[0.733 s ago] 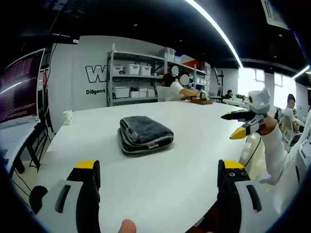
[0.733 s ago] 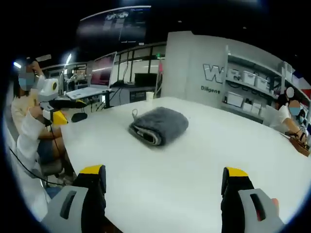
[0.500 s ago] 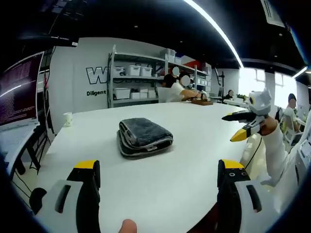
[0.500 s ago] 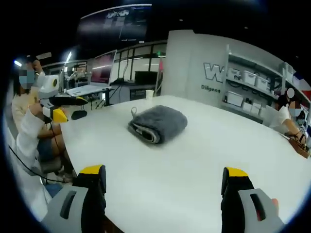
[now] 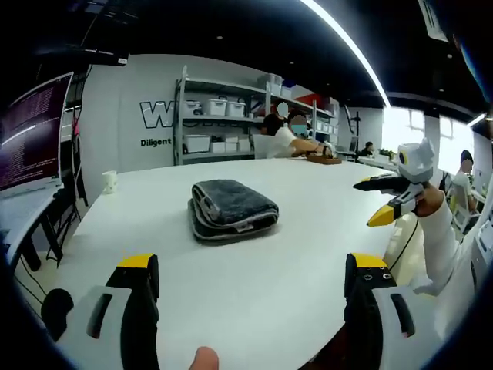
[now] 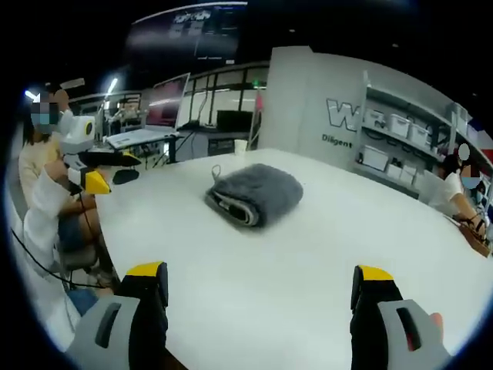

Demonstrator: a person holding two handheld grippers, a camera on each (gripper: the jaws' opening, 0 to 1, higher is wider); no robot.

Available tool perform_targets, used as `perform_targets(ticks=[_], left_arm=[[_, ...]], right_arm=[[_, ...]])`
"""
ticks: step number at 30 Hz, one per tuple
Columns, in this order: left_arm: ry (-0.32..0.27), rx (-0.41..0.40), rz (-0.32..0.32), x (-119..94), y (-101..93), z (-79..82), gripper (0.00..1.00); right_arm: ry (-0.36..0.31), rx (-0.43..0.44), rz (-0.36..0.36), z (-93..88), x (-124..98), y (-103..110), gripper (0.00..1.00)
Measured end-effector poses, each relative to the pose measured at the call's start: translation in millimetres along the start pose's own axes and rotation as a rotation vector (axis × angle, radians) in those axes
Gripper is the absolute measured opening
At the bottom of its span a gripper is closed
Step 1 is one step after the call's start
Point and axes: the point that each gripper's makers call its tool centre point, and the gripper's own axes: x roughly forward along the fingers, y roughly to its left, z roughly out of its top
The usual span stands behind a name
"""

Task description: Open the folded towel by lifting each exposed corner and separating the folded layers until the towel lies flat within the target outline without major curled edges

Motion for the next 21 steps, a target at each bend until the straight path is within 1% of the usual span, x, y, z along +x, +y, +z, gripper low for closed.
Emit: perform_targets(ticks=[5,9,13,15,16,18,21], left_arm=[[-0.022,-0.006,0.004,1,0.7,2.5,1.0],[-0.015,0.002,0.005,0,0.6,2.3,1.0],[-0.019,0.009,-0.007,0,-0.9,2.8,1.0],[-0.027,0.008,-0.011,-1,-1.5,3.5,1.0],[-0.032,0.007,-0.016,-2,-2.0,3.7,1.0],[-0.046,-0.002,-0.014,-3,-1.3,3.2,1.0],[-0.051,-0.005,-0.009,-3,1.1,1.2,1.0]], right_arm=[[0.009,0.001,0.028,-3.1,6,6,0.99],[0.006,0.008,0.028,-1.0,6,3,0.99],[-0.013,0.011,-0.005,7.7,7,-2,0.99],[-0.004,0.001,-0.013,13.1,14,0,0.99],[-0.005,-0.025,-0.008,17.6,20,3,0.99],[-0.003,-0.043,0.006,25.7,31,10,0.99],[-0.016,-0.07,0.014,38.8,48,16,0.99]])
